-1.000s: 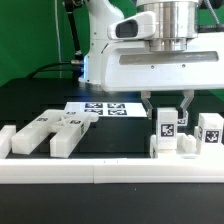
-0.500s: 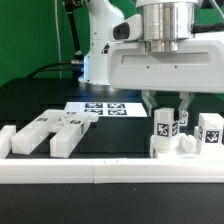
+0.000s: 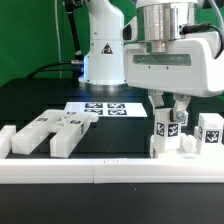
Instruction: Assemble chair
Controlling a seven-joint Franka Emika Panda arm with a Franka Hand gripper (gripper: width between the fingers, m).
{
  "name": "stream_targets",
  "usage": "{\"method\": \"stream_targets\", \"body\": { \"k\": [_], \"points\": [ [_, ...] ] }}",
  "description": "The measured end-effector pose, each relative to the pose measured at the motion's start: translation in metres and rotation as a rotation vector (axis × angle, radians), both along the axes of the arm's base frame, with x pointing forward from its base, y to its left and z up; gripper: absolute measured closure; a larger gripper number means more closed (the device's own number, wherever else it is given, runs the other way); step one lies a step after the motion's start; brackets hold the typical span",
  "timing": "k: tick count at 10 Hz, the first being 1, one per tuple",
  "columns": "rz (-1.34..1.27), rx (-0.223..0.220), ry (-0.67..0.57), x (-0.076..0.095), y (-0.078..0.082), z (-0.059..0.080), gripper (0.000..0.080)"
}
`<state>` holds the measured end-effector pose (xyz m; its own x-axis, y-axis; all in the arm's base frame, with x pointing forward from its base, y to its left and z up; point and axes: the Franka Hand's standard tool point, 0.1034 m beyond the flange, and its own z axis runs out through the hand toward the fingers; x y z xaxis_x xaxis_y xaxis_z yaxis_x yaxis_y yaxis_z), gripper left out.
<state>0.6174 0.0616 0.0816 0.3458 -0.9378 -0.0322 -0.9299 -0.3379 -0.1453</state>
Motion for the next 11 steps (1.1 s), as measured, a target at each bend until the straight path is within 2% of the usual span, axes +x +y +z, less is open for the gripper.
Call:
{"method": "stream_targets", "body": {
  "k": [3,4,5,6,7,11],
  "points": [
    [-0.111,0.020,0.008,0.0001,0.0001,0.0000,0.0509],
    [-0.095,0.018,0.007,0.0001,0.0004,0.0000,0.0435],
    [-0.053,0.013,0.005,-0.0002,0.0006,-0.0001,0.0435],
    [-0.010,0.008,0.002,-0.0001,0.0009,0.0003,0.0253],
    [0.045,0.002,-0.004,0.0011,0.0012,0.0013,0.0171],
    [0.580,-0.073,-0.039,0.0009,-0.0002,0.0012,0.0151]
  ]
}}
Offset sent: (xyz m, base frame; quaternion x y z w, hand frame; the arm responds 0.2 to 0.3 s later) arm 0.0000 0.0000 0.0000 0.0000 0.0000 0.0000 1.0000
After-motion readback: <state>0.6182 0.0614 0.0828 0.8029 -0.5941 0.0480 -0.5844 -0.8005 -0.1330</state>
